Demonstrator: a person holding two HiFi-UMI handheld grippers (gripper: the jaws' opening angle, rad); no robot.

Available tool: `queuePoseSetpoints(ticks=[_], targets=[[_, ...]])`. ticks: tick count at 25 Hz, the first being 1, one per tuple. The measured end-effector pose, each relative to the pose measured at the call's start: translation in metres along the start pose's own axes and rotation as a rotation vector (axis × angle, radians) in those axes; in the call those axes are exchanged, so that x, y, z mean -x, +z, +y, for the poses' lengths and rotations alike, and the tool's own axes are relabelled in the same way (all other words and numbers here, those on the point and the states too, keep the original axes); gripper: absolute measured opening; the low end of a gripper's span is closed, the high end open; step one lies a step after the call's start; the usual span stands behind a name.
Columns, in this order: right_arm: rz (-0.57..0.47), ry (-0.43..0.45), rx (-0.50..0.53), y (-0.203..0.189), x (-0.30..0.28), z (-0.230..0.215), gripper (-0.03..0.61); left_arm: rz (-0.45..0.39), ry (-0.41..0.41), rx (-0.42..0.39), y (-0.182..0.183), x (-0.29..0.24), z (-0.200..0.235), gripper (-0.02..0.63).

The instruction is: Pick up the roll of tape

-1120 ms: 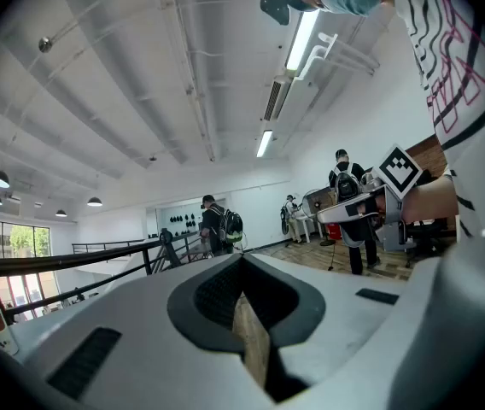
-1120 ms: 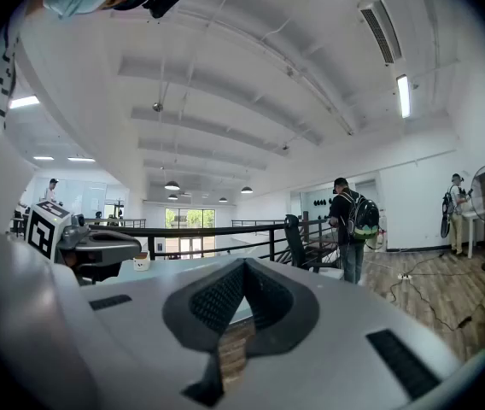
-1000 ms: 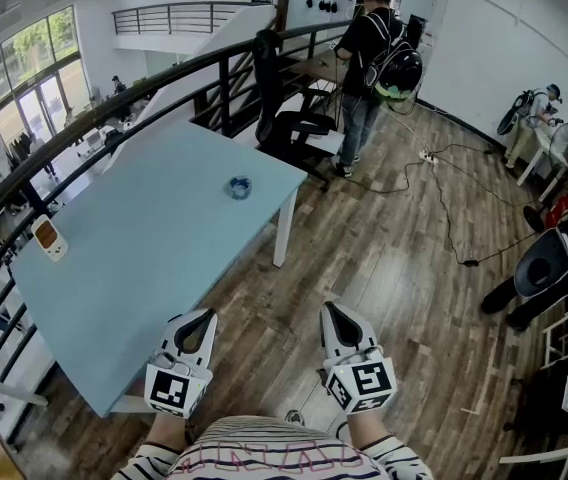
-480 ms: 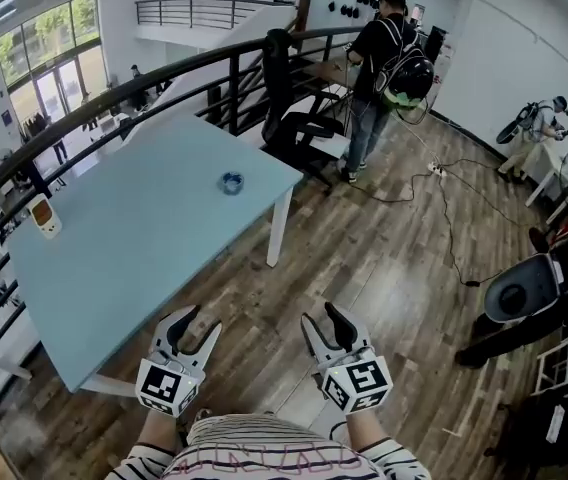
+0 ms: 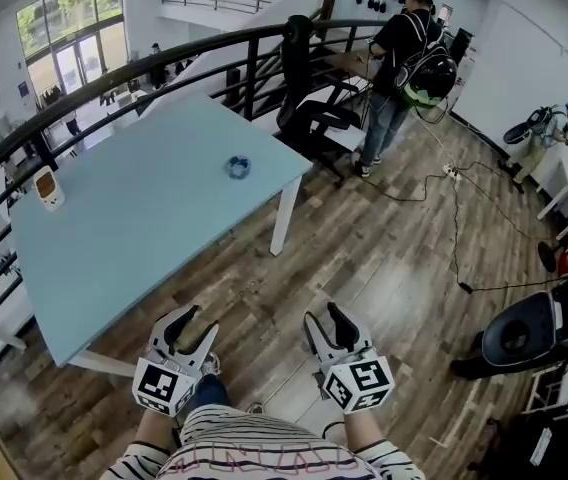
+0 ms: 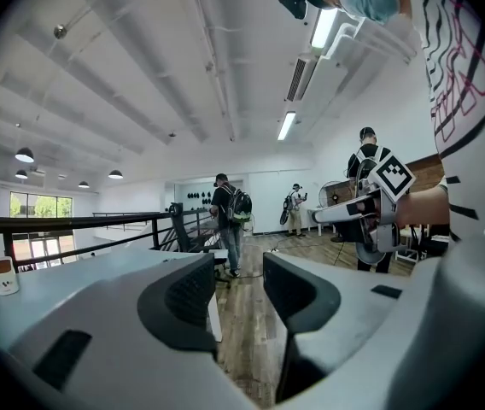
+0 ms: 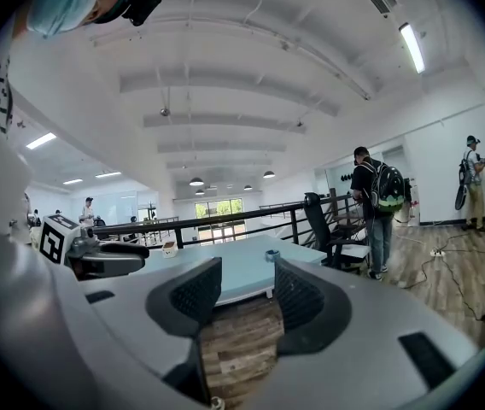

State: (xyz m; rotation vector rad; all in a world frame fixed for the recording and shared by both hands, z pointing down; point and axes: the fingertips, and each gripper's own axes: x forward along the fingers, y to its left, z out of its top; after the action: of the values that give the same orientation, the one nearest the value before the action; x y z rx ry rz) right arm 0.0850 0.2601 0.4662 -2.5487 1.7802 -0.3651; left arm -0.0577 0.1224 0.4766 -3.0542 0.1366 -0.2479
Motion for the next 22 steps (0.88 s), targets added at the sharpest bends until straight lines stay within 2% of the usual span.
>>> queuePoseSetpoints(ticks=[7, 22], targets=[[0.019, -0.011, -0.01, -0.001, -0.041, -0.014, 0.187, 0.008, -0.03, 0.015, -0.011, -0.035, 0.026, 0.155], [0.007, -0.112, -0.054, 0.039, -0.177, -0.028, 0.187, 0.004, -0.124, -0.034, 0.012, -0.131, 0.168, 0.154]])
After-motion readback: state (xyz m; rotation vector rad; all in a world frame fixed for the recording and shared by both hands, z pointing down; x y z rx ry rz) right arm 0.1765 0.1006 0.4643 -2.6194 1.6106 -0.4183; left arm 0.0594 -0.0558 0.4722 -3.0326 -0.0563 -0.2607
